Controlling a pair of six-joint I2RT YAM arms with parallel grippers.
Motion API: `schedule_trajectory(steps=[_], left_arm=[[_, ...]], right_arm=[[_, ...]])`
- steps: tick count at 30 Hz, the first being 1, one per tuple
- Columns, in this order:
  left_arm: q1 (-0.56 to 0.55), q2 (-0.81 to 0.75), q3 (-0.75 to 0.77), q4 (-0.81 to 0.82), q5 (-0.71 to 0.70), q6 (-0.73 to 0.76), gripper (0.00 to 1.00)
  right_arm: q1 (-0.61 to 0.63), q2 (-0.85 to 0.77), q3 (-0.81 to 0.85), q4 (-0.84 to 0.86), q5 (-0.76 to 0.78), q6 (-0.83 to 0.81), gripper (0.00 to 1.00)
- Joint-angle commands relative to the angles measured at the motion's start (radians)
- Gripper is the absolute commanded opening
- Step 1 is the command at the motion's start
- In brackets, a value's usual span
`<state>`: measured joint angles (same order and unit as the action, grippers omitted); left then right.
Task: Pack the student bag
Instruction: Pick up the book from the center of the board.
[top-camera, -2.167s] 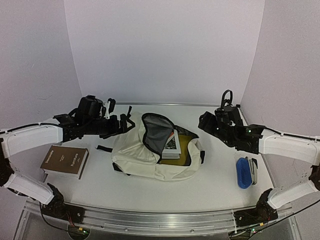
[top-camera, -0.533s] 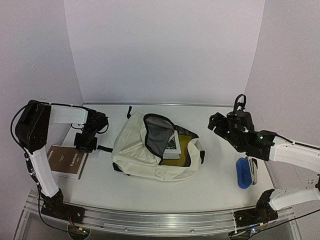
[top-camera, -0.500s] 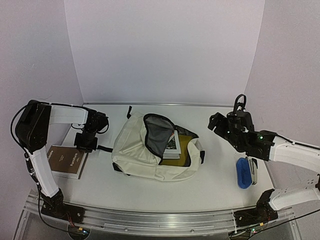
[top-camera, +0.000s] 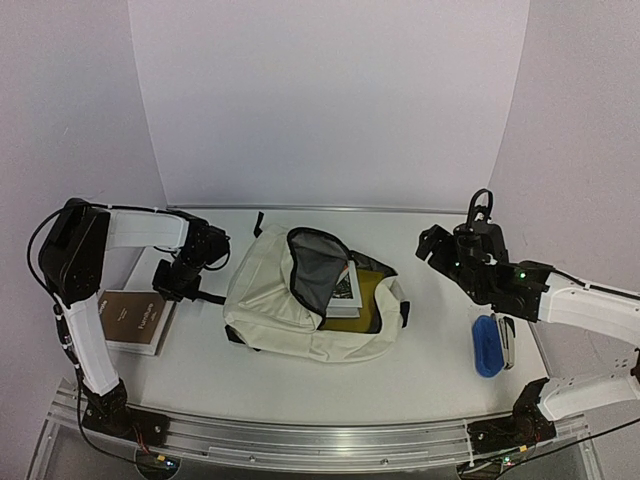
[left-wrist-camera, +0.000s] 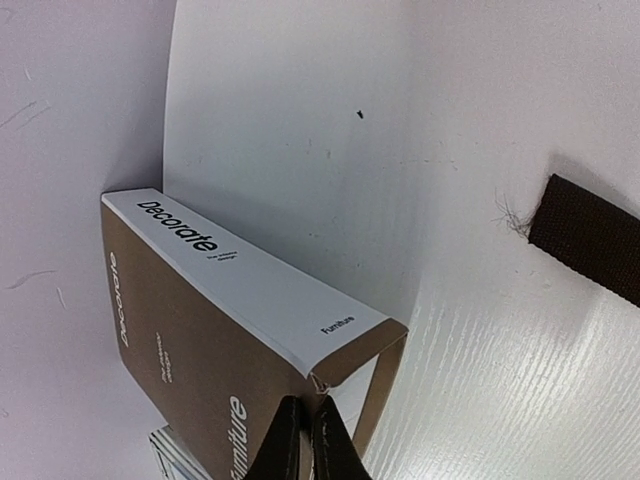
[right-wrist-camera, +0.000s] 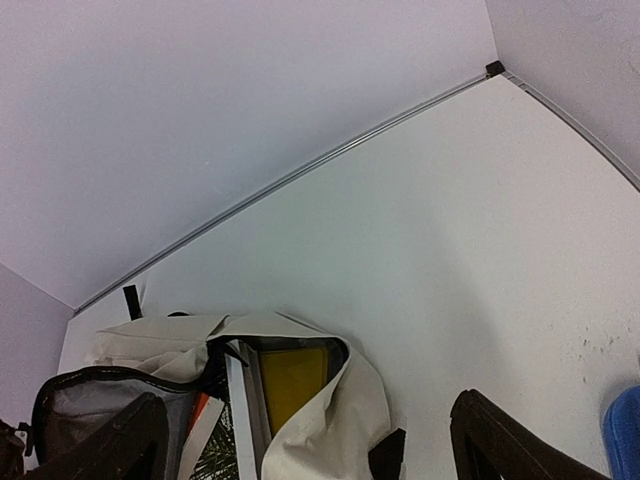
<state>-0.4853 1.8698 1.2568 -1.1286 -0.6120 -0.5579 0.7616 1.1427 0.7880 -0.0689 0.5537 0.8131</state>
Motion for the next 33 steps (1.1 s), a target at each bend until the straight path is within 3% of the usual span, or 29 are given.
schedule_trajectory(steps=[1,11,33], left_arm=[[-0.004,0.005,0.041,-0.060,-0.079,-0.032,0.01],[-0.060,-0.116,0.183,-0.143,0.008,-0.041,0.00],[-0.034,-0.489,0.223,0.008,0.711,-0.075,0.00]], right_arm=[[-0.004,-0.016,-0.015,0.006,0.024,0.008,0.97],[-0.003,-0.040,-0.027,0.007,0.022,0.012,0.97],[-0.003,0.018,0.019,-0.011,-0.027,0.011,0.98]])
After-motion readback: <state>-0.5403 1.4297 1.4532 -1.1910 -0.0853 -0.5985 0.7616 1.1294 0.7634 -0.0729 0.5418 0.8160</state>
